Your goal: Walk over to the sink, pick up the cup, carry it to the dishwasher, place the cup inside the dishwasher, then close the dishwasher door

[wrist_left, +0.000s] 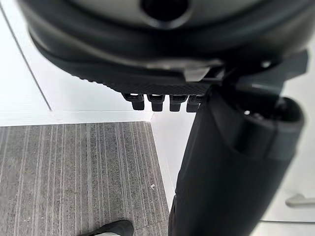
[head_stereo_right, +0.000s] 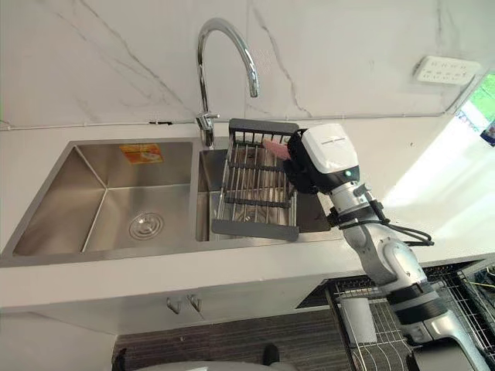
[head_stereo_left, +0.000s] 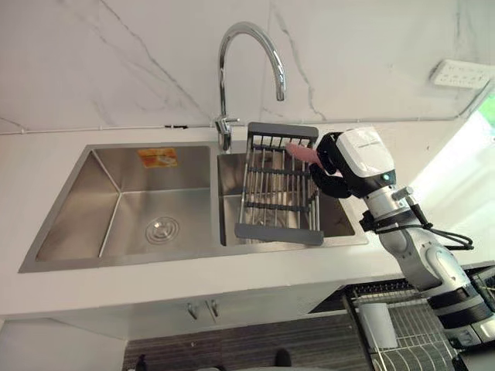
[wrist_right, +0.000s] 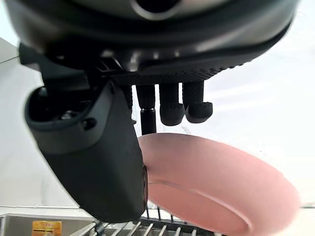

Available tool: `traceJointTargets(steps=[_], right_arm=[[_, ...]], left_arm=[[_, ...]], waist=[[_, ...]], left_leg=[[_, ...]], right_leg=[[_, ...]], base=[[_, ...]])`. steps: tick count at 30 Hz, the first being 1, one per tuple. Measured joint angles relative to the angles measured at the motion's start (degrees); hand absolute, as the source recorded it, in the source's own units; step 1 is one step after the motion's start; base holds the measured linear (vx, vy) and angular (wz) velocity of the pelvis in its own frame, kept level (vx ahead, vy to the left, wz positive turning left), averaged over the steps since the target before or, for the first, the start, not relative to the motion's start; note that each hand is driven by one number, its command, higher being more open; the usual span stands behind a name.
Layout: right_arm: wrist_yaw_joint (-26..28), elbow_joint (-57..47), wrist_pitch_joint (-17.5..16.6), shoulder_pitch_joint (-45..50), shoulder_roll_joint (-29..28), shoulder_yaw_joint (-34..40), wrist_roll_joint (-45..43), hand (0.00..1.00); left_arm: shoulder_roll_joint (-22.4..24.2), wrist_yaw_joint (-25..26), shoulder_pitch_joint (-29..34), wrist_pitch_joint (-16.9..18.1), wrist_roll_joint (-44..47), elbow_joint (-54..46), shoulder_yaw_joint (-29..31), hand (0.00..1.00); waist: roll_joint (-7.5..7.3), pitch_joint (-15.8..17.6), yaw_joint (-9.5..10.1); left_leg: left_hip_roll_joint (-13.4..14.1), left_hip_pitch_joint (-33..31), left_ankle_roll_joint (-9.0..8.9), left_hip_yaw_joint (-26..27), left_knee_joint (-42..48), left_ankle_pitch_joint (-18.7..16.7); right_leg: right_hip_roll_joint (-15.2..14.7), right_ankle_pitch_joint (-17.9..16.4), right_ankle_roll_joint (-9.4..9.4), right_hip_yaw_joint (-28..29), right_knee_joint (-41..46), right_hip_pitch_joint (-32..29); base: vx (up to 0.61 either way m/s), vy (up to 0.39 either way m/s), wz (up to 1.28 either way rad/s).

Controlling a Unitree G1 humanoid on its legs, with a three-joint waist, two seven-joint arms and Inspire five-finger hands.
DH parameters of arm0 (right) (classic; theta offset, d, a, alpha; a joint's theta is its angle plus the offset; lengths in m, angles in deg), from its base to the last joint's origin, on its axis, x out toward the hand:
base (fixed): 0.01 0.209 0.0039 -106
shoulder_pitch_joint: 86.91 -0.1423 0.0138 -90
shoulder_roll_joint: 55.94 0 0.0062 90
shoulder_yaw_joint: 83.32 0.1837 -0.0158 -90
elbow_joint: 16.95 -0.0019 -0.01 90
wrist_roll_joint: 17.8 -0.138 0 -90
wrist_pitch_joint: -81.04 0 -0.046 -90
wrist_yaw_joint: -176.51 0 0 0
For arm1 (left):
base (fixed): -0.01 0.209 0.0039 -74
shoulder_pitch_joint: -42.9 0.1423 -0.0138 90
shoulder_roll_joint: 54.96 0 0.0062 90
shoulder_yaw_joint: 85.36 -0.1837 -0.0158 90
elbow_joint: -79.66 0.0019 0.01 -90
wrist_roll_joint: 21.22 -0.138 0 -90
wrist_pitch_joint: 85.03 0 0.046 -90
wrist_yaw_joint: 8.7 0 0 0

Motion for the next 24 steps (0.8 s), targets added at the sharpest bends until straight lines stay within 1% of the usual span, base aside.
traceJointTargets(steps=[2,3,4,5,6,7,8,9,10,11,12,13,14,15,17,18,20,21,24], right_arm=[[0.1,-1.5,0.1,1.7,0.0,1.2,0.0,0.00],[0.2,-2.1,0.0,2.5,-0.9,2.3,0.0,0.00],[0.2,-2.3,0.0,2.8,-1.6,2.8,0.1,0.00],[0.2,-2.3,0.0,3.0,-3.1,3.2,0.1,0.00],[0.0,-2.2,-0.3,2.7,-5.4,3.1,0.4,0.00],[0.0,-0.9,-2.3,1.1,-8.5,2.5,0.9,0.00],[-0.2,0.0,-3.8,0.3,-9.6,2.4,2.0,0.00],[-0.4,0.9,-5.7,-1.0,-10.4,2.0,3.8,0.00],[-0.7,0.9,-6.7,-2.2,-9.9,1.8,4.9,0.00],[-0.9,0.9,-7.0,-3.0,-9.7,1.8,4.9,0.00],[-1.8,0.5,-6.8,-3.9,-9.7,2.1,4.9,0.00],[-2.2,0.5,-6.8,-4.4,-9.5,2.5,4.8,0.00],[-2.2,0.5,-6.6,-4.6,-9.2,2.7,4.8,0.00],[-2.2,0.5,-6.2,-5.2,-8.3,2.7,4.8,0.00],[-2.0,0.7,-5.9,-5.0,-6.4,2.7,4.7,0.00],[-1.6,0.7,-5.6,-4.8,-4.7,2.7,4.5,0.00],[-1.0,0.4,-5.3,-4.0,-2.5,4.0,3.8,0.00],[-0.5,-0.3,-5.1,-2.7,-1.9,6.4,3.3,0.00],[-0.2,-0.5,-4.9,-0.4,-1.9,11.5,1.2,0.00]], left_arm=[[0.0,-0.1,0.4,0.0,-0.1,0.0,0.0,1.00],[-0.1,-0.1,0.9,0.0,-0.5,-0.4,0.2,1.00],[-0.1,-0.1,1.1,-0.1,-0.7,-0.6,0.4,1.00],[-0.2,-0.1,1.1,-0.1,-1.0,-0.8,0.7,1.00],[0.1,0.1,1.6,-0.2,-0.9,-1.3,1.4,1.00],[-0.1,0.7,2.0,-0.3,-0.2,-1.4,1.7,1.00],[-0.1,1.1,2.1,-0.3,0.6,-1.5,1.9,1.00],[-0.4,1.5,2.2,-0.3,1.9,-2.0,2.4,1.00],[-1.2,1.7,2.0,-0.4,3.0,-3.1,2.5,1.00],[-1.3,1.9,1.8,-1.4,4.1,-3.2,3.0,1.00],[-2.1,1.9,1.8,-2.0,4.7,-3.1,3.6,1.00],[-3.3,1.1,0.8,-3.1,4.8,-2.9,3.9,1.00],[-3.1,0.8,0.4,-3.7,4.7,-2.9,3.9,1.00],[-2.3,0.7,-0.8,-4.5,4.7,-2.9,3.9,1.00],[-1.1,0.2,-1.6,-4.6,4.7,-3.2,3.9,1.00],[-0.5,0.2,-1.5,-4.8,4.7,-2.9,4.2,1.00],[-0.2,0.3,-1.3,-4.8,4.7,-2.7,4.6,1.00],[-0.2,0.4,-1.3,-4.7,4.6,-2.7,4.6,1.00],[0.6,0.7,-1.0,-3.8,3.7,-2.4,4.6,1.00]], waist=[[-0.07,0.0,-0.17],[-0.93,0.4,-0.40],[-0.94,0.4,-0.36],[-0.65,0.3,-0.47],[0.09,0.5,0.24],[0.09,1.0,2.22],[0.26,1.0,3.10],[0.50,1.2,3.45],[0.83,1.2,3.14],[0.89,1.2,2.85],[-0.64,0.8,2.62],[-2.17,0.2,2.98],[-2.36,0.1,3.40],[-2.42,0.0,3.81],[-0.82,0.7,3.52],[-0.29,1.0,3.14],[-0.20,1.1,2.76],[-0.22,1.1,2.75],[-0.21,1.0,2.62]], left_leg=[[0.0,-0.1,0.02,1.0,1.0,-0.9],[0.4,-0.2,0.12,3.2,2.8,-2.4],[0.9,-0.2,0.11,4.8,3.1,-2.7],[2.1,-0.1,0.14,7.6,2.9,-2.8],[4.7,0.8,0.32,12.3,2.4,-2.6],[7.1,2.4,0.30,19.1,2.8,-2.7],[8.3,3.2,0.43,21.8,3.3,-2.8],[10.4,4.0,0.66,24.9,5.1,-3.1],[12.6,3.9,0.07,25.3,6.9,-4.0],[13.5,3.8,-0.80,25.4,7.6,-4.7],[13.6,3.2,-3.03,25.3,9.2,-6.1],[13.2,1.8,-4.49,24.8,11.4,-7.1],[13.1,1.3,-4.75,24.4,12.0,-7.2],[13.1,0.5,-5.17,23.8,12.8,-7.6],[13.3,-0.1,-5.49,22.2,13.0,-7.7],[13.3,0.0,-5.54,22.1,12.5,-7.7],[12.9,0.1,-5.50,21.7,11.2,-7.1],[12.8,0.2,-5.49,21.5,10.2,-6.4],[11.6,1.1,-5.84,21.2,7.3,-4.5]], right_leg=[[0.3,0.5,0.10,2.1,0.2,-0.7],[0.7,-0.4,-0.29,4.7,0.0,-1.6],[0.9,-2.1,-0.81,4.3,-0.1,-2.0],[0.8,-5.0,-5.13,-0.5,-0.1,-2.6],[-0.3,-7.2,-7.65,-12.3,1.5,-3.0],[-3.2,-7.7,-8.31,-26.1,9.2,-5.0],[-4.3,-8.0,-8.76,-31.2,12.7,-5.2],[-6.1,-8.2,-9.09,-38.2,17.8,-4.2],[-6.9,-8.2,-9.02,-39.9,20.1,-2.8],[-6.7,-8.0,-8.58,-39.7,20.1,-2.0],[-6.6,-3.3,-6.52,-37.7,16.9,-0.4],[-4.9,-2.8,-4.00,-34.0,9.9,1.3],[-4.1,-2.3,-3.34,-33.4,6.2,2.2],[-3.0,-0.6,-0.84,-32.3,1.4,3.2],[-1.7,0.1,-1.57,-31.1,0.4,3.0],[-1.4,0.1,-1.88,-30.5,0.3,2.6],[-1.1,-0.1,-2.14,-30.1,0.1,2.1],[-1.1,-0.1,-2.24,-30.1,0.1,1.8],[-1.4,-0.1,-2.27,-30.3,0.0,1.9]], base=[[-0.04,0.029,-0.79],[-0.04,0.035,-1.02],[-0.06,0.054,-1.22],[-0.06,0.046,-1.46],[-0.07,0.045,-2.34],[-0.07,0.022,-2.47],[-0.06,0.001,-2.43],[-0.05,-0.054,-1.69],[-0.04,-0.095,-1.27],[-0.02,-0.160,-0.78],[-0.01,-0.204,-0.58],[-0.01,-0.226,-0.56],[-0.04,-0.251,-0.57],[-0.08,-0.196,-0.45],[-0.12,-0.078,-0.40],[-0.10,0.015,-0.29],[-0.07,0.024,-0.16],[-0.04,0.036,-0.03],[0.01,0.079,0.06]])
